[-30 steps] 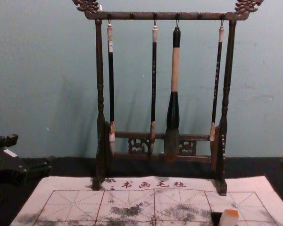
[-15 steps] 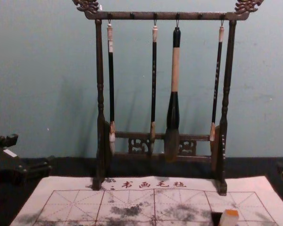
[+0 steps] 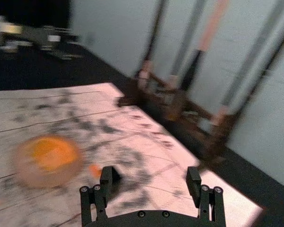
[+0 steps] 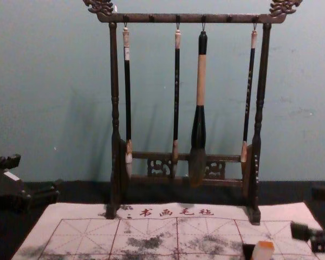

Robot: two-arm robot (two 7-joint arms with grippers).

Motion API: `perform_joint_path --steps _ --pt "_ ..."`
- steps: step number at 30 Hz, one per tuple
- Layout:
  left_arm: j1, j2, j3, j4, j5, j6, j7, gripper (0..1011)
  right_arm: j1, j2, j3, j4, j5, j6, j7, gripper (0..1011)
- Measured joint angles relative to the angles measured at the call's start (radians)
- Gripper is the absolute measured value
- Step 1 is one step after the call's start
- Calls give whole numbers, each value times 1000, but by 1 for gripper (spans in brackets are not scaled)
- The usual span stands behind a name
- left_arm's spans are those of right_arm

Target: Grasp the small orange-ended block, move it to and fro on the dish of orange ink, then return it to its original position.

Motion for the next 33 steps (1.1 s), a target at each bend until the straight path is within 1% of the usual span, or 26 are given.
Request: perform_joint_path --steps 3,4,6,7,10,11,13,14,16,17,19,22,29,30,33 --pt "0 0 0 0 0 0 0 1001 15 4 -13 18 6 -24 73 1000" --pt "0 0 0 0 0 0 0 1001 26 4 -21 30 7 -36 111 1000" --pt "0 0 0 0 0 0 0 1001 39 4 -30 42 4 -48 149 1000" --pt "0 0 0 0 0 0 0 1001 54 1 -40 56 -3 -59 180 1000" --pt "0 0 0 0 0 0 0 1001 75 -6 -52 75 -19 -70 217 1000" --pt "0 0 0 0 0 0 0 1001 90 -12 -60 87 -31 -74 240 1000" --pt "0 0 0 0 0 0 0 1001 107 -19 -70 102 -45 -77 260 1000" --pt "0 0 0 0 0 0 0 1001 124 -25 -79 114 -62 -79 278 1000" --pt "0 0 0 0 0 0 0 1001 141 -33 -89 128 -77 -79 295 1000" --pt "0 0 0 0 0 0 0 1001 159 -40 -97 142 -91 -80 308 1000" --pt "0 0 0 0 0 0 0 1001 175 -47 -105 156 -103 -80 316 1000" --pt "0 0 0 0 0 0 0 1001 217 -70 -122 193 -126 -74 333 1000" --pt "0 0 0 0 0 0 0 1001 276 -102 -147 246 -153 -48 346 1000" --pt "0 0 0 0 0 0 0 1001 276 -102 -147 246 -153 -48 346 1000" --pt "0 0 0 0 0 0 0 1001 300 -114 -161 265 -167 -29 350 1000"
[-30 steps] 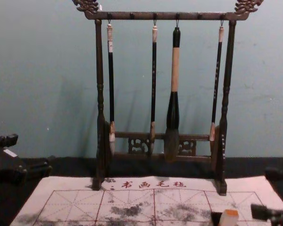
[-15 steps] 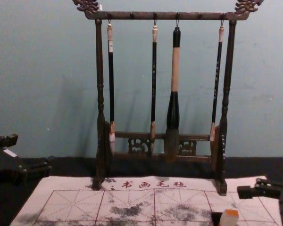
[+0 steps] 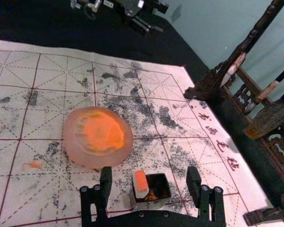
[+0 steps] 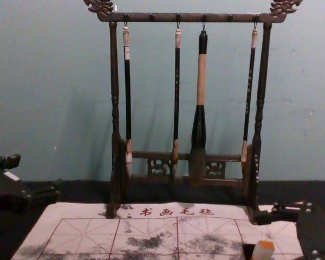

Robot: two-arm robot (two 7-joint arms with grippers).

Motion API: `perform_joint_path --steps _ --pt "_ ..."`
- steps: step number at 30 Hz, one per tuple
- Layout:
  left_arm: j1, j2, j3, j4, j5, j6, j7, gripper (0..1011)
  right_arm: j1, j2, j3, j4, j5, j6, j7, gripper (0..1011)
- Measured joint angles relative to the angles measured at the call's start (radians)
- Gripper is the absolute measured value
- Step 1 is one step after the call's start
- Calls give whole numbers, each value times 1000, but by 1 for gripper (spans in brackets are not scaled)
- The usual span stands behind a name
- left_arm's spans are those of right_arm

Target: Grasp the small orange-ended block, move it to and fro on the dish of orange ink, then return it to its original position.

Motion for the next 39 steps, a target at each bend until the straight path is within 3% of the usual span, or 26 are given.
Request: perform_joint_path --steps 16,29,33,39 --pt "0 0 0 0 0 0 0 1001 33 -3 -26 18 -7 20 20 1000" --pt "0 0 0 0 0 0 0 1001 32 -4 -25 17 -6 20 19 1002" --pt "0 0 0 0 0 0 0 1001 32 -4 -24 17 -5 20 19 941" --pt "0 0 0 0 0 0 0 1001 31 -4 -23 16 -5 20 18 764"
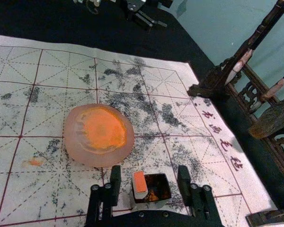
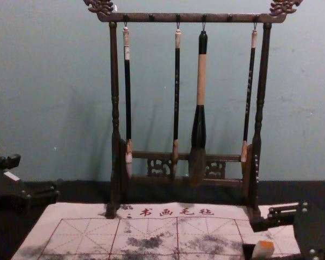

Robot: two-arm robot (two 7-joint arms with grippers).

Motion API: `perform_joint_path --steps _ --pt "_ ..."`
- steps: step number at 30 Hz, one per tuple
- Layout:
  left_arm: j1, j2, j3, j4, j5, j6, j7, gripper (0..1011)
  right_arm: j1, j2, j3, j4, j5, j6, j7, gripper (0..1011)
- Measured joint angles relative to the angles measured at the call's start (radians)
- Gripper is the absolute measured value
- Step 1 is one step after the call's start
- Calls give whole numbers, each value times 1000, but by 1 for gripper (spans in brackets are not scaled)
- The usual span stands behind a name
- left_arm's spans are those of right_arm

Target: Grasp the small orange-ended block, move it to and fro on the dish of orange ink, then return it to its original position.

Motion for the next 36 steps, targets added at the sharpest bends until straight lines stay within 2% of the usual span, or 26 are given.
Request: perform_joint_path --steps 2,4,6,7,9,10,19,22,30,36 --pt "0 0 0 0 0 0 0 1001 0 0 0 0 0 0 0 734" --pt "0 0 0 0 0 0 0 1001 0 0 0 0 0 0 0 651" --pt "0 0 0 0 0 0 0 1001 0 0 0 0 0 0 0 611" --pt "0 0 0 0 0 0 0 1001 -1 0 0 0 0 0 -1 548" --pt "0 0 0 0 0 0 0 1001 -1 0 0 0 0 0 -1 507" --pt "0 0 0 0 0 0 0 1001 -1 0 0 0 0 0 -1 448" --pt "0 0 0 0 0 0 0 1001 -1 0 0 0 0 0 -1 170" --pt "0 0 0 0 0 0 0 1001 -1 0 0 0 0 0 -1 132" --pt "0 0 0 0 0 0 0 1001 -1 0 1 -4 10 1 -1 132" --pt "0 0 0 0 0 0 0 1001 -2 10 4 -30 26 21 2 132"
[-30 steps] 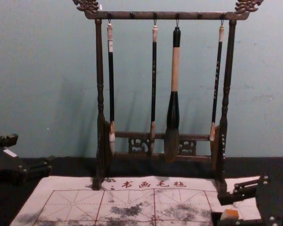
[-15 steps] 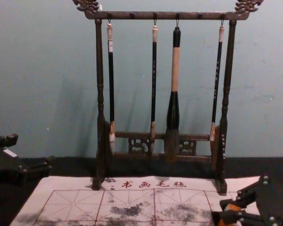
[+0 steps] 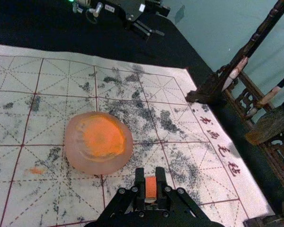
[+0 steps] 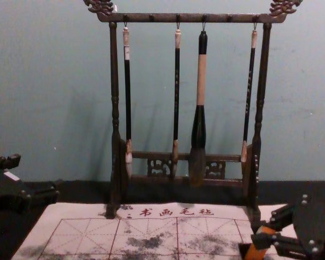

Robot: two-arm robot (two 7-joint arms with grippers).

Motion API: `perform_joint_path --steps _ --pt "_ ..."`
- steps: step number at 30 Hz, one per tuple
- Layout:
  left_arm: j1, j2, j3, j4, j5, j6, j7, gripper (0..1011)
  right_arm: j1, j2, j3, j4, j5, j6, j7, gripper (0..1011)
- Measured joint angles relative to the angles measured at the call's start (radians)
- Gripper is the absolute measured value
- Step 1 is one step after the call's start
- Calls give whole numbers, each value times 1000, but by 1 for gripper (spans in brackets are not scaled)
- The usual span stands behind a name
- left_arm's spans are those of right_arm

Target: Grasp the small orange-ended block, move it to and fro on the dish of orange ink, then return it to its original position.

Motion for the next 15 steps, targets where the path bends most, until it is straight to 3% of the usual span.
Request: perform_joint_path --steps 10,15 --pt "0 0 0 0 0 0 0 1001 3 41 2 -74 29 76 17 132" --pt "0 0 0 0 0 0 0 1001 18 71 0 -118 33 86 32 132"
